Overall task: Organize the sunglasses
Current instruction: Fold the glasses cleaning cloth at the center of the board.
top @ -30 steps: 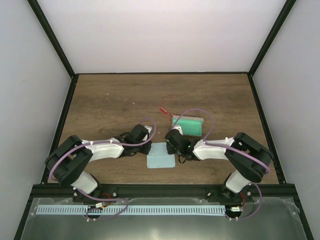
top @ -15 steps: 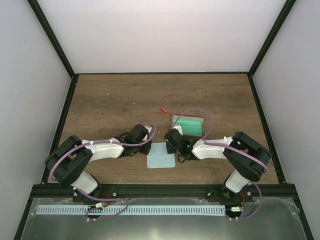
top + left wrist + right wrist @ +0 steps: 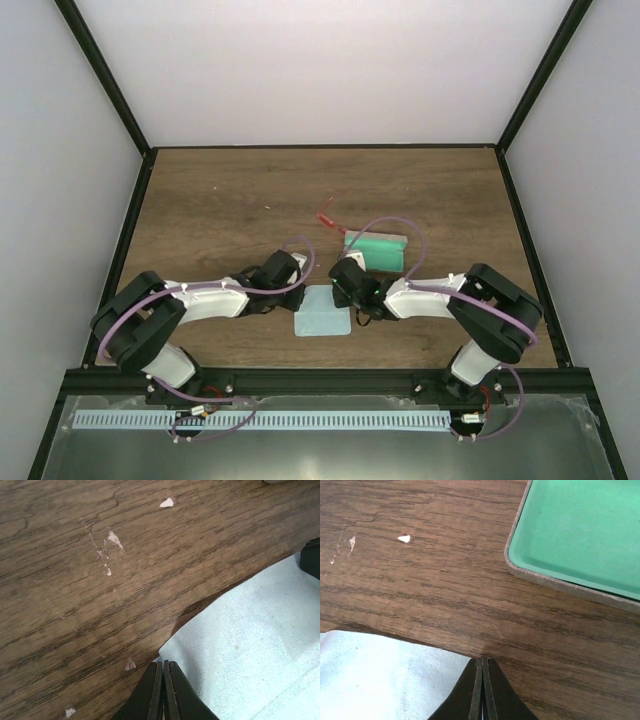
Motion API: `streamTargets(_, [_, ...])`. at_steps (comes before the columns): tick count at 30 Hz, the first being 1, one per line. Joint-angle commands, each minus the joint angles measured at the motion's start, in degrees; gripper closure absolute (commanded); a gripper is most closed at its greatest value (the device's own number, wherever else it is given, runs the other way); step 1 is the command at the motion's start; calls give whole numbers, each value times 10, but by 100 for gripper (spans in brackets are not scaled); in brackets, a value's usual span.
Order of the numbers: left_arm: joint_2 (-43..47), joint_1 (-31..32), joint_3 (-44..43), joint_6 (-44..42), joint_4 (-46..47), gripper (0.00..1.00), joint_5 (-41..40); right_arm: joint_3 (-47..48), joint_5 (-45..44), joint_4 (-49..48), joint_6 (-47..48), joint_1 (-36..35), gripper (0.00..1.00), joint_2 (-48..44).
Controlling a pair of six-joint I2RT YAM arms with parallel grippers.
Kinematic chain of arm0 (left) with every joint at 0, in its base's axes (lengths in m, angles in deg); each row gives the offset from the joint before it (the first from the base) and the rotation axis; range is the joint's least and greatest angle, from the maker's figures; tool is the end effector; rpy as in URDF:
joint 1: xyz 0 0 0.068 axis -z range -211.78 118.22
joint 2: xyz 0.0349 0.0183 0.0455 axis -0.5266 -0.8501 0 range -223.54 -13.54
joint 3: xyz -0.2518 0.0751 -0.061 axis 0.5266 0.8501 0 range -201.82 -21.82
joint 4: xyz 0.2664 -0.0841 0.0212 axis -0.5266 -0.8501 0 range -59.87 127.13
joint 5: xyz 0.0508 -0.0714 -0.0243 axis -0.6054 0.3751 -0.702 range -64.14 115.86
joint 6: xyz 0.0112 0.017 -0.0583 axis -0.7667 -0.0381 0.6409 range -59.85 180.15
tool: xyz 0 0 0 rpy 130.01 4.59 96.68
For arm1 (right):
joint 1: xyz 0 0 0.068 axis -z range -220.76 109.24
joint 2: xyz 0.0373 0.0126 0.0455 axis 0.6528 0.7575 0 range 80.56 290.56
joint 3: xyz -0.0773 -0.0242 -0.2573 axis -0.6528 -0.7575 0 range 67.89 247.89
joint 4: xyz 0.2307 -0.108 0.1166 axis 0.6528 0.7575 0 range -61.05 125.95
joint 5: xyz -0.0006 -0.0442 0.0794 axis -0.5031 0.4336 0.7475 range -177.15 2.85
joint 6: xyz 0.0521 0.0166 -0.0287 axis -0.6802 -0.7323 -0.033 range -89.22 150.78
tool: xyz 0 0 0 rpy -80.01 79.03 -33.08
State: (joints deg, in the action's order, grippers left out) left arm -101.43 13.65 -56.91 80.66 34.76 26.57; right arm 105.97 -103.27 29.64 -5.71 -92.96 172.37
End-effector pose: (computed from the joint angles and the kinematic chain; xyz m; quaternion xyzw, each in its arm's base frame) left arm 0.2012 -0.2050 0.1004 0.2077 0.9313 -0.1678 0.2479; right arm 0.1956 0.2310 0.0995 -0.0865 0.9398 0.1160 0.3097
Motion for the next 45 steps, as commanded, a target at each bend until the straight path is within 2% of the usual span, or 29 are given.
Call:
streamTargets(1, [13, 3, 2, -7, 11, 96, 1, 5, 0, 15, -4, 1, 99, -28])
streamTargets(28, [99, 12, 45, 18, 18, 96, 0, -15, -21, 37, -27, -51, 99, -86])
streamTargets(45, [126, 56, 54, 48, -3, 96, -38, -54, -29, 41, -49, -73, 99, -126])
